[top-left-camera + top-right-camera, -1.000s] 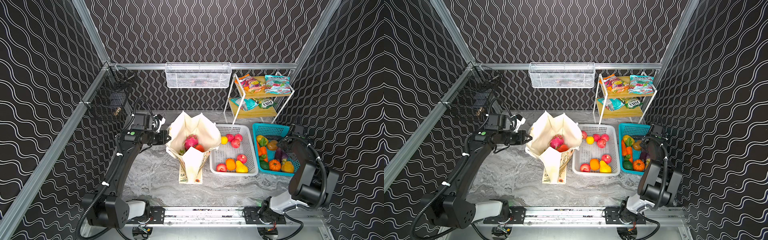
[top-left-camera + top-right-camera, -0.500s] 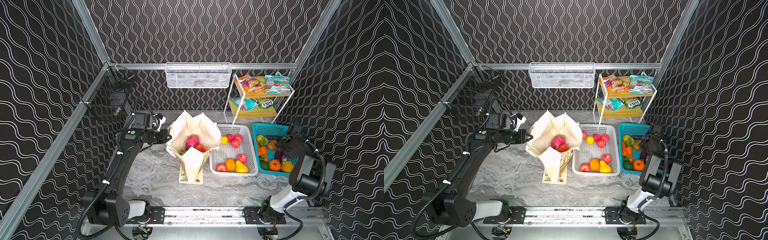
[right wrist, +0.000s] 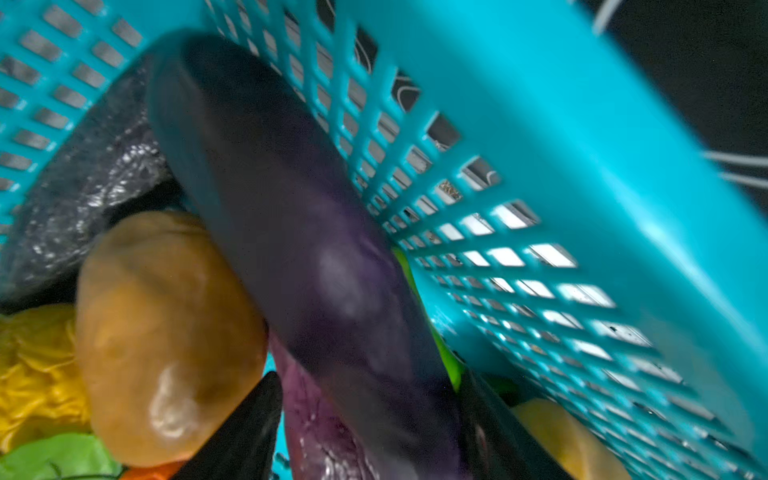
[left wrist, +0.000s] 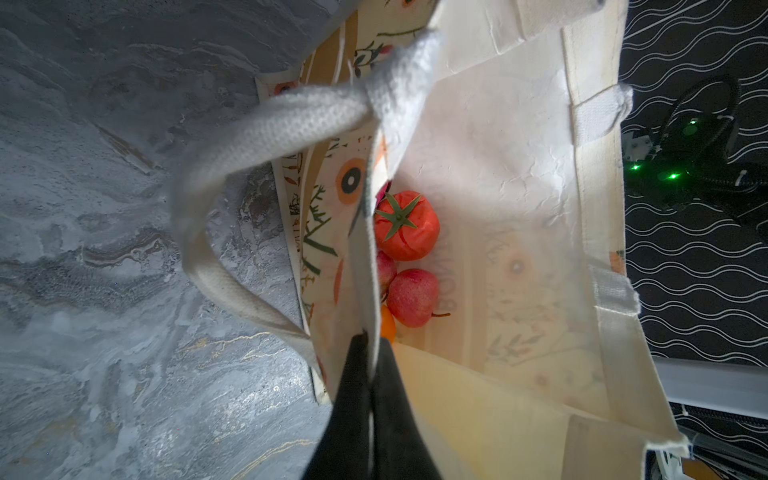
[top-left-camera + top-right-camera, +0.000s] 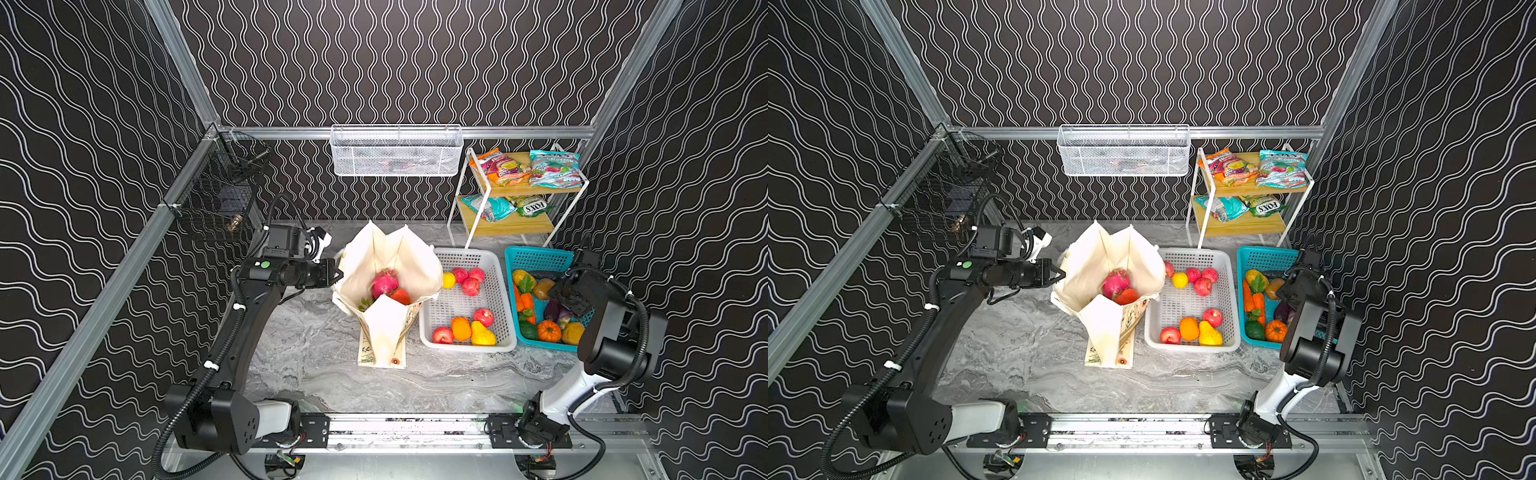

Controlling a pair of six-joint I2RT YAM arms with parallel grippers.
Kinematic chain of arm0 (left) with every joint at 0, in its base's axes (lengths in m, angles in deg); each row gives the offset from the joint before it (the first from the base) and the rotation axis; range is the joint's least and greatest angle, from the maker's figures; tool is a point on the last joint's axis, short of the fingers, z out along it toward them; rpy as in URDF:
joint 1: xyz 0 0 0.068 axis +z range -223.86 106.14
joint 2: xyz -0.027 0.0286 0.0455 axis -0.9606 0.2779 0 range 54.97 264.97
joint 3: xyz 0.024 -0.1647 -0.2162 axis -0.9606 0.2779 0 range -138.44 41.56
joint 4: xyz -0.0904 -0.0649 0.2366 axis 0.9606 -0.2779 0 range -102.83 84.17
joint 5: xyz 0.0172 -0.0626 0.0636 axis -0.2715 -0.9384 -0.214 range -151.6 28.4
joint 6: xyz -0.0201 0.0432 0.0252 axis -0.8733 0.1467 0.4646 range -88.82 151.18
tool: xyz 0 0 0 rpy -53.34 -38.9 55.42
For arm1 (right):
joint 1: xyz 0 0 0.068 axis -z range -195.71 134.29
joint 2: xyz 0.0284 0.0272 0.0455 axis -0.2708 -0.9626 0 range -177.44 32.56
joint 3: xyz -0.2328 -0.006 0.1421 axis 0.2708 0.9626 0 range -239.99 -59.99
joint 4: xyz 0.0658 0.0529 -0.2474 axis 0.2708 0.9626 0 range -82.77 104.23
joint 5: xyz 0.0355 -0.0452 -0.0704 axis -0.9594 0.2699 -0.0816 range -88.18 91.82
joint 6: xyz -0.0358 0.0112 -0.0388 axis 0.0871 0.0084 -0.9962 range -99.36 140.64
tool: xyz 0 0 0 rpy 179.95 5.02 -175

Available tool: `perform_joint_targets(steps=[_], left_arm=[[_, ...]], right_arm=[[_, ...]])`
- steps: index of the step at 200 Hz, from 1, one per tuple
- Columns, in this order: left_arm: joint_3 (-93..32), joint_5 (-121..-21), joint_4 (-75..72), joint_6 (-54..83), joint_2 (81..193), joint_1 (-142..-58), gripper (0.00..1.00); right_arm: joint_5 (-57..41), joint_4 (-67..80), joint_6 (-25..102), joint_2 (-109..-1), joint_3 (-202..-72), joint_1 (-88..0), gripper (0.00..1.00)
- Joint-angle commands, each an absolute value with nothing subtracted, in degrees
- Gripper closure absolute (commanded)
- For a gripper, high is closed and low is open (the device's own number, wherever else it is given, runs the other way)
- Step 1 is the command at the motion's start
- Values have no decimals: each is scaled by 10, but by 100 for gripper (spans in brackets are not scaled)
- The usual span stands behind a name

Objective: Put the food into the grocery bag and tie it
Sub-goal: 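Lower the right gripper and close it on the purple eggplant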

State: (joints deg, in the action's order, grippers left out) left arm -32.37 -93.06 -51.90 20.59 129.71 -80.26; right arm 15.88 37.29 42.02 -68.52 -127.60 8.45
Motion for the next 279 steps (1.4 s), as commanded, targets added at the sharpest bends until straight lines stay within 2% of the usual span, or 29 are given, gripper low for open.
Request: perform_joint_targets(steps=[1, 19, 33, 49, 106, 139, 162, 187, 216, 253, 279], left_arm=[[-331, -935, -524, 208, 1296, -803, 100], [-331, -935, -524, 209, 1296, -803, 100], [-328, -936, -520, 208, 1297, -803, 100], [-325, -939, -517, 206, 1298, -803, 100], [-321, -940, -510, 206, 1301, -803, 100], [-320, -943, -506, 205, 1305, -803, 100], [-322, -944, -504, 204, 1306, -803, 100], [-323, -945, -503, 202, 1308, -803, 100], [-323, -945, -501, 201, 1309, -803, 100], [-326, -943, -503, 202, 1307, -803, 100], [-327, -941, -505, 203, 1308, -803, 100]], right_arm=[[150, 384, 417, -689, -1281, 85, 33], [157, 386, 417, -690, -1283, 85, 32], [169, 389, 422, -692, -1283, 85, 23], [178, 389, 424, -691, -1283, 85, 22], [188, 382, 433, -688, -1280, 86, 31], [198, 377, 437, -686, -1279, 87, 32], [205, 380, 439, -686, -1283, 88, 22], [211, 381, 439, -686, -1285, 87, 20], [206, 375, 437, -682, -1280, 88, 26], [192, 371, 435, -686, -1280, 92, 46], [185, 373, 434, -690, -1284, 93, 46]])
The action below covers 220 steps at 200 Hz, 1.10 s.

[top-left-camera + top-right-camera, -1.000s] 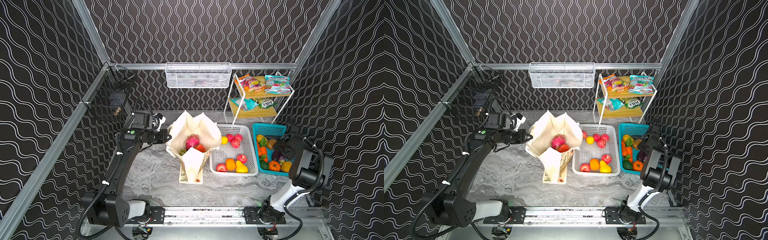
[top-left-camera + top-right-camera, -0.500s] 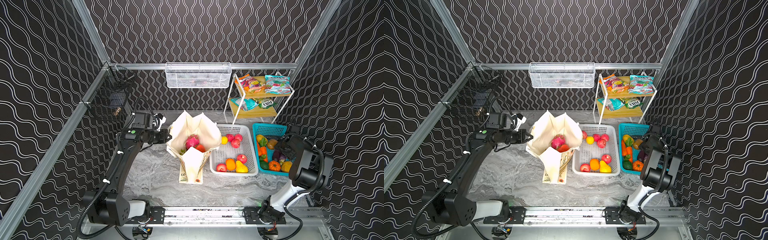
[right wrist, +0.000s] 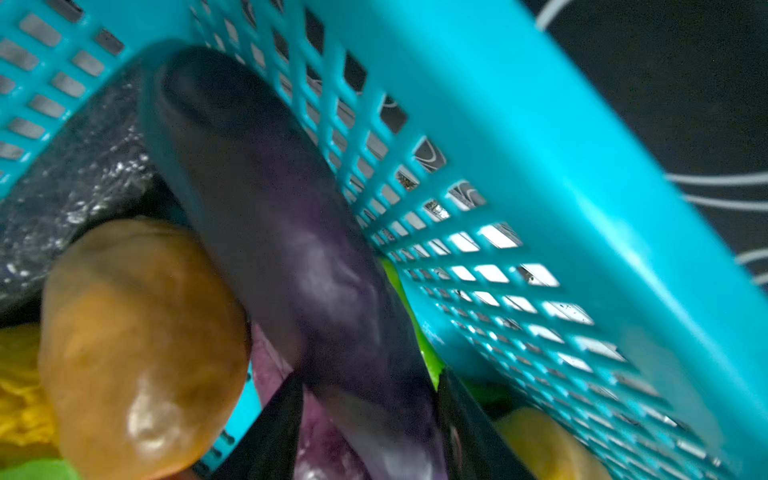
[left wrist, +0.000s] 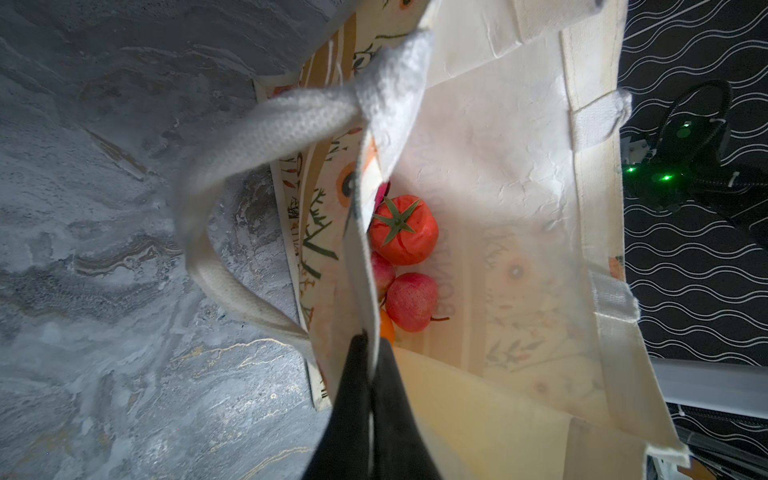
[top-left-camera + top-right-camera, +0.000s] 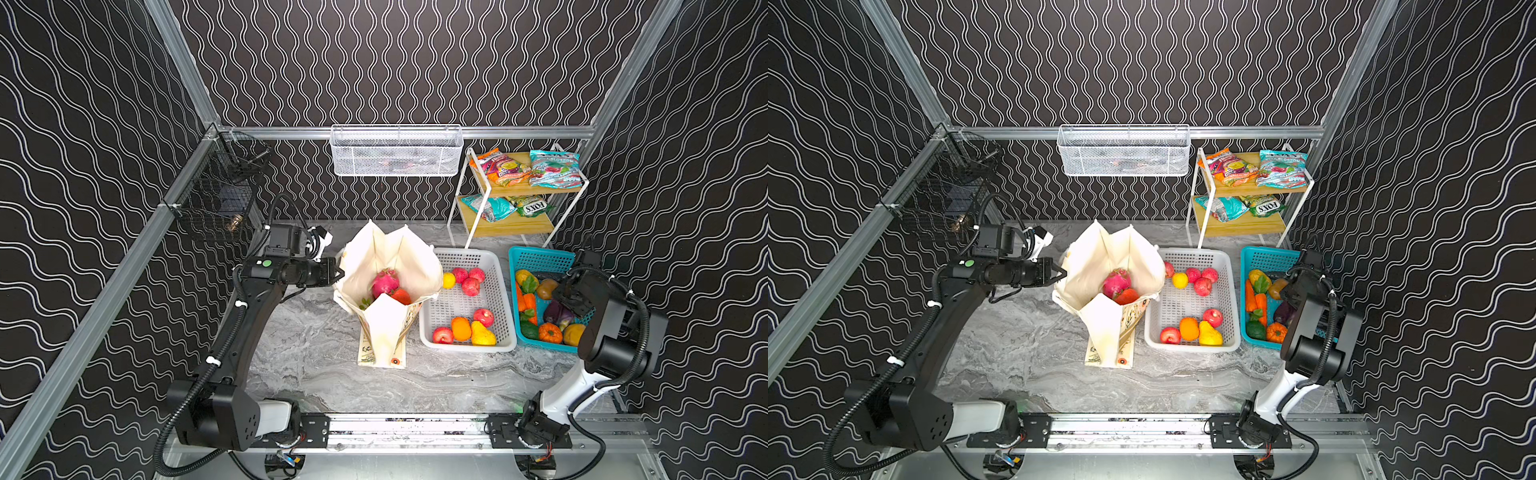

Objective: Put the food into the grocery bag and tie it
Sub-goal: 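Lower the right gripper and close it on the purple eggplant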

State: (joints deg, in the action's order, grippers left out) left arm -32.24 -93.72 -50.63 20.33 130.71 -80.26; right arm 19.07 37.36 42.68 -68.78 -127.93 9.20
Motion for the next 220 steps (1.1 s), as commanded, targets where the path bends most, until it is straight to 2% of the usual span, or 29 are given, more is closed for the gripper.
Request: perform_joint_targets(steps=[1, 55, 63, 77, 88, 111, 165, 220], left_arm=[[-327, -941, -505, 203, 1308, -802, 100], [-328, -940, -508, 206, 1307, -803, 100], [-327, -939, -508, 206, 1307, -803, 100], [-325, -940, -506, 205, 1307, -803, 100], [-324, -942, -504, 204, 1307, -803, 100], [-324, -943, -501, 202, 1308, -803, 100], [-330, -942, -500, 201, 1312, -803, 100], [-337, -941, -502, 203, 1316, -803, 100]], right_arm=[[185, 374, 433, -690, -1284, 93, 46], [175, 375, 436, -687, -1284, 94, 56], [178, 376, 437, -683, -1283, 94, 51], [190, 380, 440, -676, -1283, 94, 30], [198, 384, 440, -673, -1285, 94, 23], [204, 385, 441, -671, -1291, 94, 22], [203, 398, 434, -708, -1326, 94, 28], [193, 403, 426, -737, -1343, 94, 25]])
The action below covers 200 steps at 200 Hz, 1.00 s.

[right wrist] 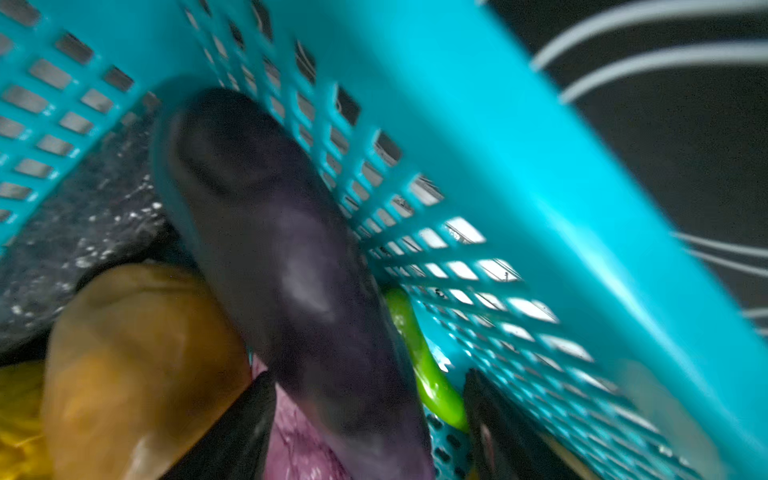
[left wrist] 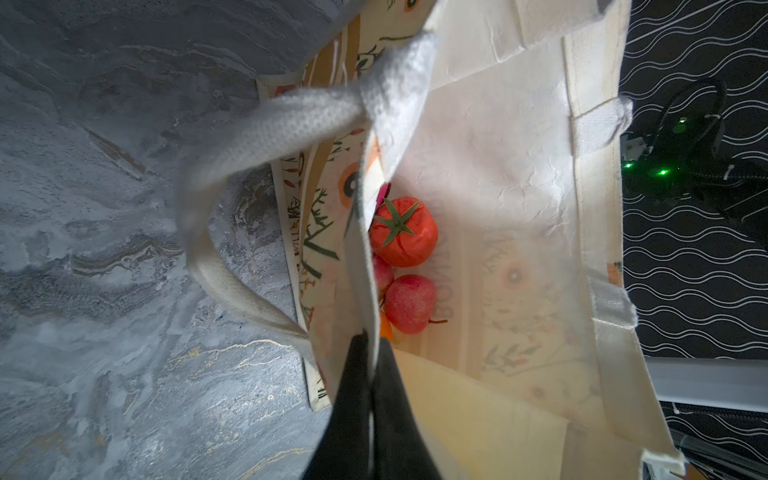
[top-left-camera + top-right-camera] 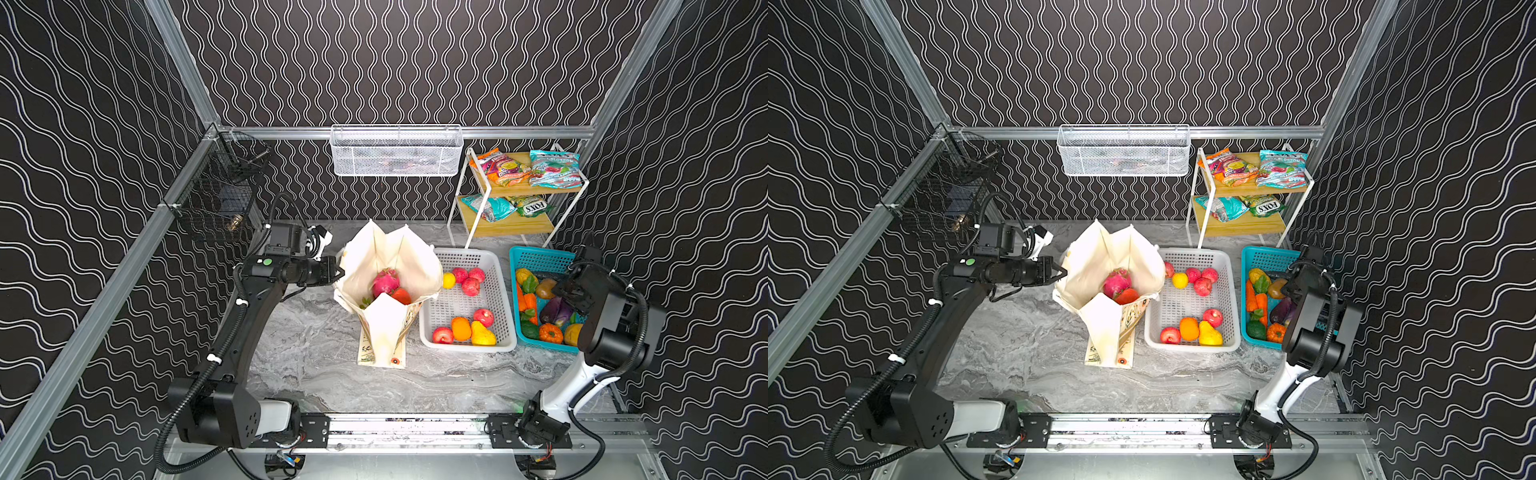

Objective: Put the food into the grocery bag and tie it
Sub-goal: 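Lower the right gripper and close it on the purple eggplant, then lift the purple eggplant and carry it with the right gripper over the tote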

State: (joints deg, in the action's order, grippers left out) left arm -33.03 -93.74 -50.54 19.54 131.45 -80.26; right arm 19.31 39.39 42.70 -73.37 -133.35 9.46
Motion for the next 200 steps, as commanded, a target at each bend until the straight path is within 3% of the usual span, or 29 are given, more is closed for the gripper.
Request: perform_joint_targets(steps=[1, 79, 200], left_arm=[[-337, -941, -501, 203, 1316, -803, 100], [-332, -940, -500, 202, 1314, -803, 100], [-328, -943, -490, 196, 1310, -803, 100]], right_arm=[[194, 402, 425, -737, -1343, 94, 25], [196, 388, 427, -774, -1358, 94, 34], [184, 389, 446, -726, -1355, 94, 62]])
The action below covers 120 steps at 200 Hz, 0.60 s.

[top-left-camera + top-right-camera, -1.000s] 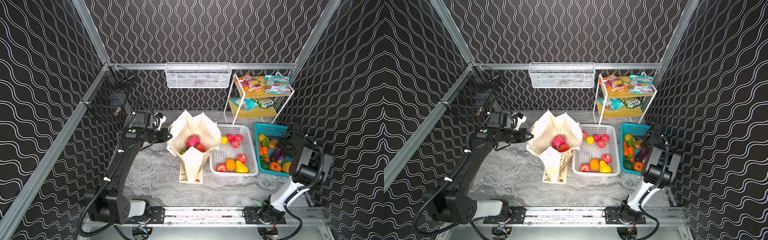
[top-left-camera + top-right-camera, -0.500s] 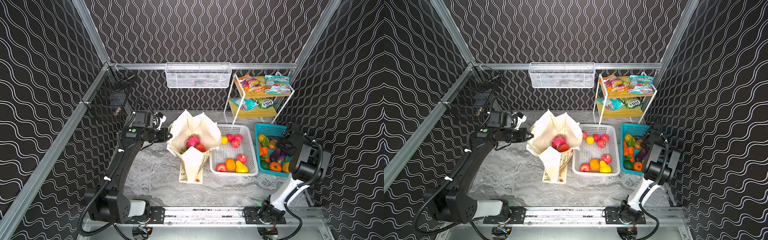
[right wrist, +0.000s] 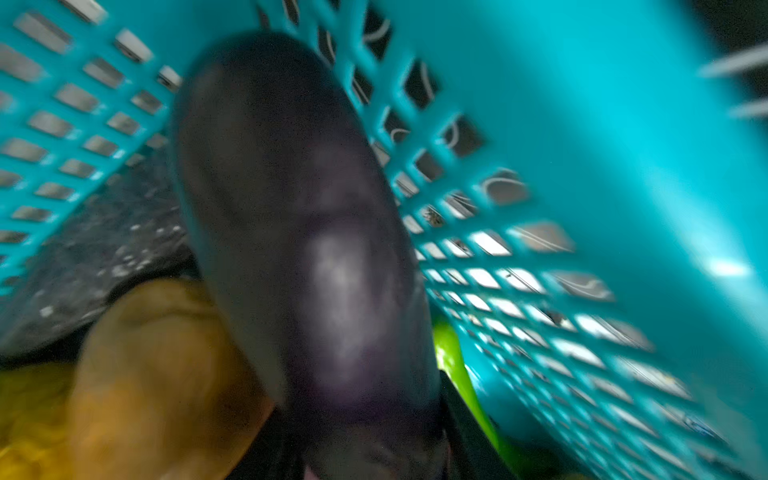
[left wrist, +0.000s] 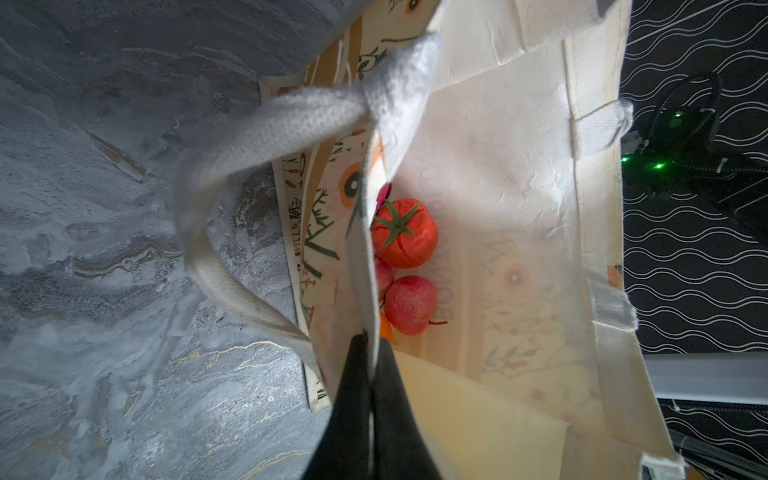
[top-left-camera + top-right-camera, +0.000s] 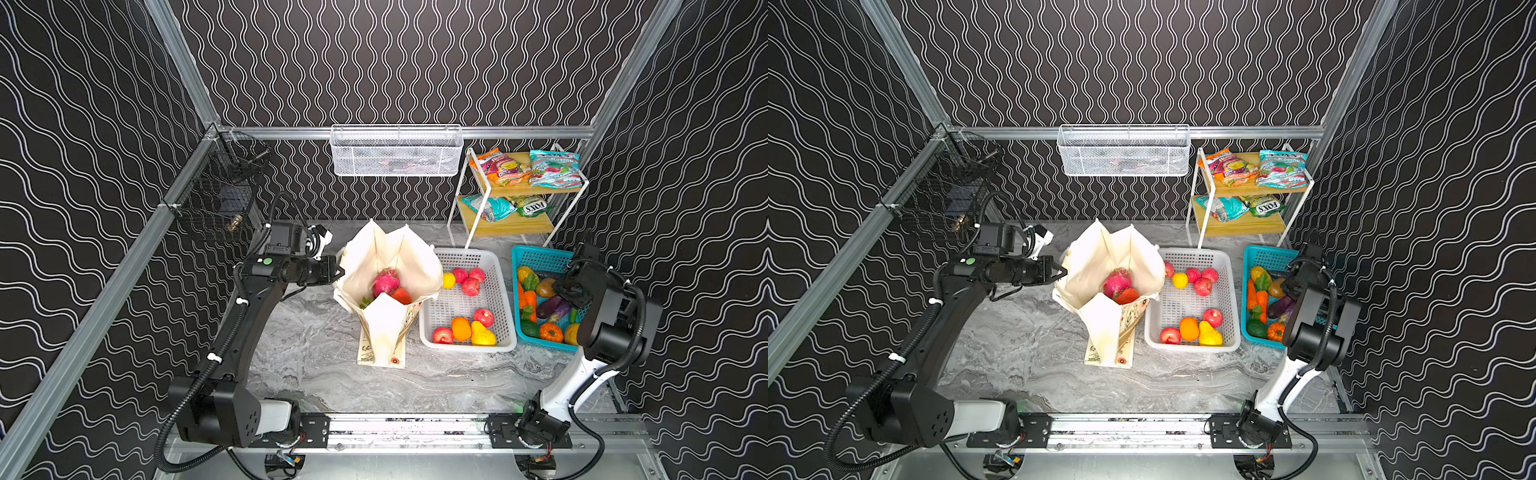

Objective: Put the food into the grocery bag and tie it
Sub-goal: 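Lift the purple eggplant and carry it with the right gripper over the tote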

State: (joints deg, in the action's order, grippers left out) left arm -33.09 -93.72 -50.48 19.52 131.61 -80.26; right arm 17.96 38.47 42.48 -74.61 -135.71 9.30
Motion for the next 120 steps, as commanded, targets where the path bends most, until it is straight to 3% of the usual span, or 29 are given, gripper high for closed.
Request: perform_joint_targets(steps=[1, 120], left_arm=[[-328, -943, -491, 195, 1309, -803, 100], [-324, -939, -498, 201, 1288, -802, 100]], right_arm=[[184, 389, 446, -726, -1354, 94, 63], [98, 435, 445, -594, -1329, 49, 66]])
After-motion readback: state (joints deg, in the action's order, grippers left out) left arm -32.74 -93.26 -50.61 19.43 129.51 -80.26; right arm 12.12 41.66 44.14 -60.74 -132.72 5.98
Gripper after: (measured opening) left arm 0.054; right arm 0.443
